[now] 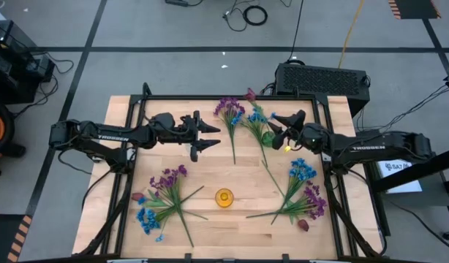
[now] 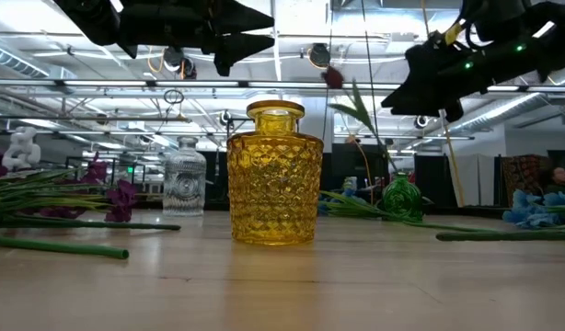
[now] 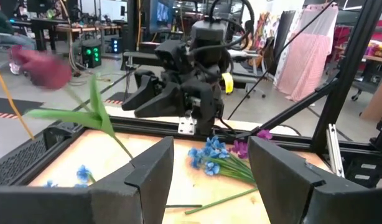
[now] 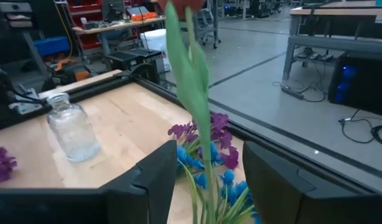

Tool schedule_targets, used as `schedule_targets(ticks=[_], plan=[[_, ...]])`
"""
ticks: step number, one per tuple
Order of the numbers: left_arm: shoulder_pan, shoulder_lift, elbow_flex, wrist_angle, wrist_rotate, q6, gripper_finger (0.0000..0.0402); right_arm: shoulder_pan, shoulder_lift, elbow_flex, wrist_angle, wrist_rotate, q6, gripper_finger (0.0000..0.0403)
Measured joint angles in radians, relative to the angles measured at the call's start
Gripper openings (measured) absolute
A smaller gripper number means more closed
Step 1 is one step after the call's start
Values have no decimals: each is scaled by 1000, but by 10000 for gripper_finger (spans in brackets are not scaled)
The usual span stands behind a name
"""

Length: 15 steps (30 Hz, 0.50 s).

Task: Sort flowers into vase by color
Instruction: Put the right red flower into the green vase

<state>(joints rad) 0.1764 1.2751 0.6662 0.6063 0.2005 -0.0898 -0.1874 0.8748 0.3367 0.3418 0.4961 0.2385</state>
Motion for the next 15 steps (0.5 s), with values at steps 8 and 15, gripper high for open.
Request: schedule_targets(ticks=[8,15], plan=[[0,0,0,0,2,-2,212,86,-79,0,-96,-32,99,176],[-15,0,0,2,56,-9,212,184,-86,0,-103,-35,135,176]])
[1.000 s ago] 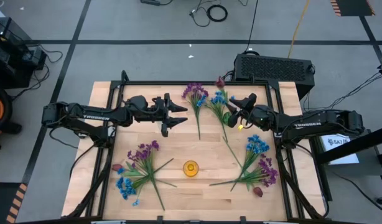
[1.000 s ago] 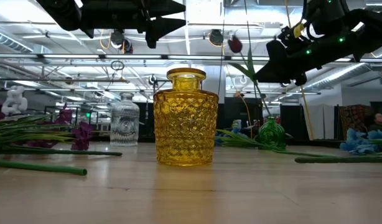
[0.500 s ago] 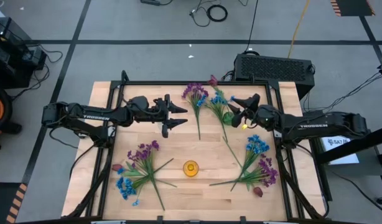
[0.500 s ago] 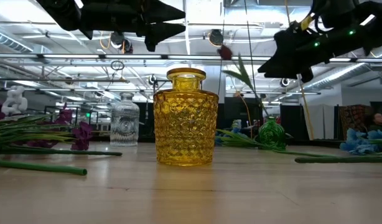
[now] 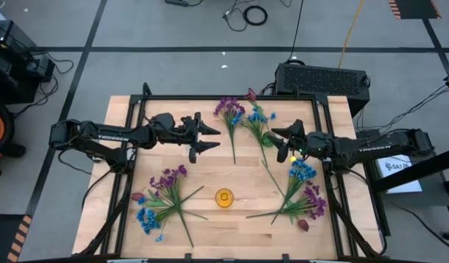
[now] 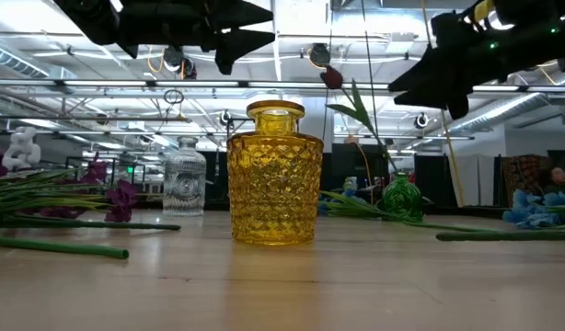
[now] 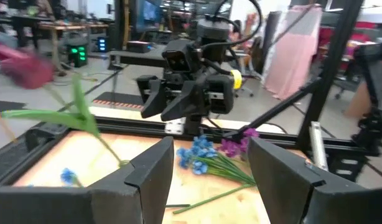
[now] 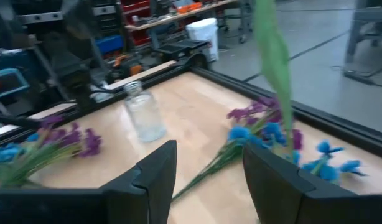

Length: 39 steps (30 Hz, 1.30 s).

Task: Sort flowers into vase by color
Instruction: Put the right red flower into the green vase

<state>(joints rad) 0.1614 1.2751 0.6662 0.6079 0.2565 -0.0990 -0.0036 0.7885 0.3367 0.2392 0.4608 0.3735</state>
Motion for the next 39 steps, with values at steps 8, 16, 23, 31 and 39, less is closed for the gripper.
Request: schedule_targets(ticks=[8,16,23,31,39], plan=[[-107,0,40,2,5,-53,212,68,-26,121,-264,-21,52,176],[-284,0,201,-258,-28,-51,212,201,-9,277,-529,-22,141,176],[-502,-1,308,-648,-140,-24,212,299,-8,283,-566,-18,226,176],[-766,16,306,-965,-420,-323,212,345,-7,283,-554,-18,277,176],[-907,75,306,-1050,-577,-495,212,389,2,283,-550,-16,336,176]])
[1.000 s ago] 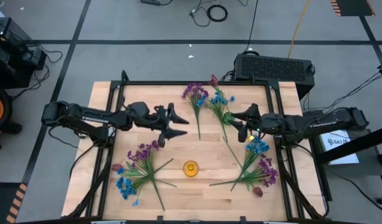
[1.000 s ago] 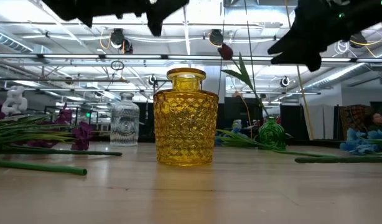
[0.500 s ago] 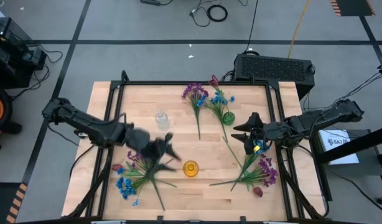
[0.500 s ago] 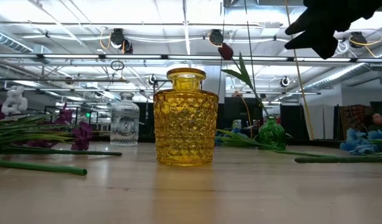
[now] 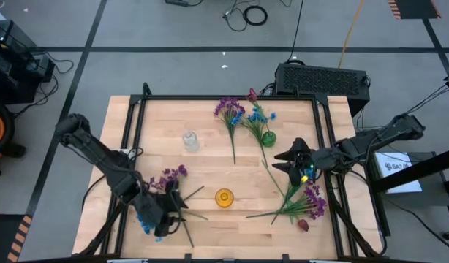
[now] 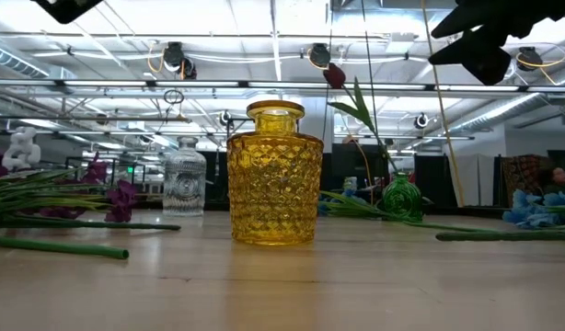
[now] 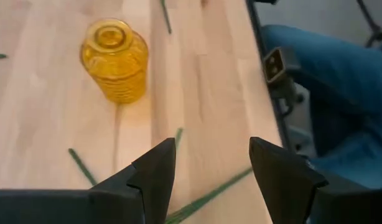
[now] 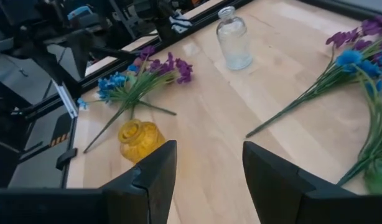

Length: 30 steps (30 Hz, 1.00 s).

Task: Sort flowers into vase by color
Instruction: Put the right red flower into the green vase

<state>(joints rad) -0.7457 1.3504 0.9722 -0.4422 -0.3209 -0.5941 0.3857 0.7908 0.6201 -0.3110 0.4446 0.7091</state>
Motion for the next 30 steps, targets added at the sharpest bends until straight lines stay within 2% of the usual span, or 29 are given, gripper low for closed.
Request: schedule_targets(ticks=[7,15,21,30], plan=[[-13,76,0,-11,-159,-27,212,17,11,12,1,-1,0,176],[-1,218,0,11,-170,-1,212,17,34,31,4,0,-48,176],[0,311,0,56,-164,-2,212,47,117,31,-13,1,57,176],[-10,332,0,76,-158,-1,212,156,330,31,0,-2,303,171]])
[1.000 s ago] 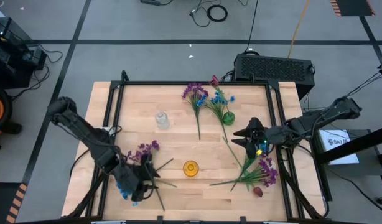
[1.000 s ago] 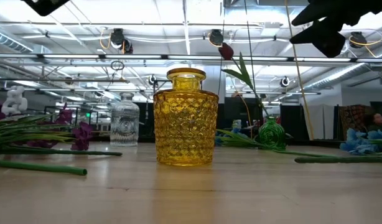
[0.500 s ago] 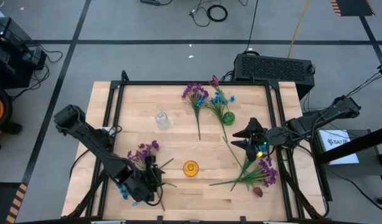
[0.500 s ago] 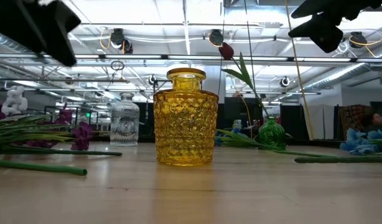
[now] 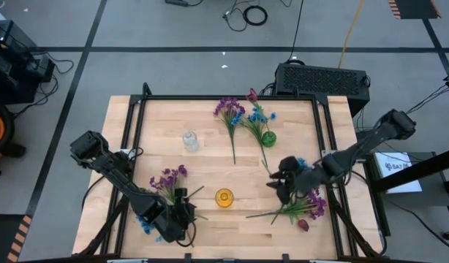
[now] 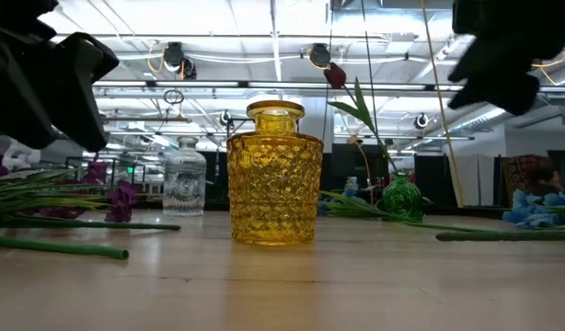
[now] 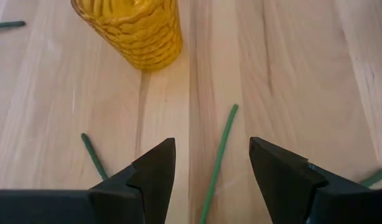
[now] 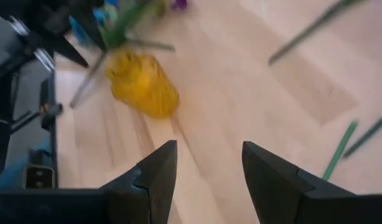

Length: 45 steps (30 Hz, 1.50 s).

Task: Sort flowers into vase by color
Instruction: Put the right red flower into the green vase

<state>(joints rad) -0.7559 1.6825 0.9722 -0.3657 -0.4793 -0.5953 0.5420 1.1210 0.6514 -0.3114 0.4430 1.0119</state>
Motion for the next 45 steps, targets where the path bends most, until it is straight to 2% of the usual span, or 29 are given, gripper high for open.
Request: schedule_targets(ticks=[6,11,15,22,29,35,41,45], plan=[[1,0,-3,33,-49,43,212,58,117,0,-19,-4,133,141],[3,0,-20,180,-87,147,212,43,188,0,-25,29,196,115],[3,0,-31,275,-89,214,212,12,238,0,-39,2,247,110],[3,0,-31,276,-88,212,212,-1,309,65,-234,-5,313,109],[-1,0,-31,275,-86,205,212,-2,423,205,-409,-127,349,109],[-26,0,-31,275,-82,159,212,3,542,222,-453,-228,383,109],[-59,0,-31,275,-81,157,212,1,575,227,-452,-251,386,104],[-65,0,-31,275,-80,158,212,1,558,224,-449,-256,390,73]])
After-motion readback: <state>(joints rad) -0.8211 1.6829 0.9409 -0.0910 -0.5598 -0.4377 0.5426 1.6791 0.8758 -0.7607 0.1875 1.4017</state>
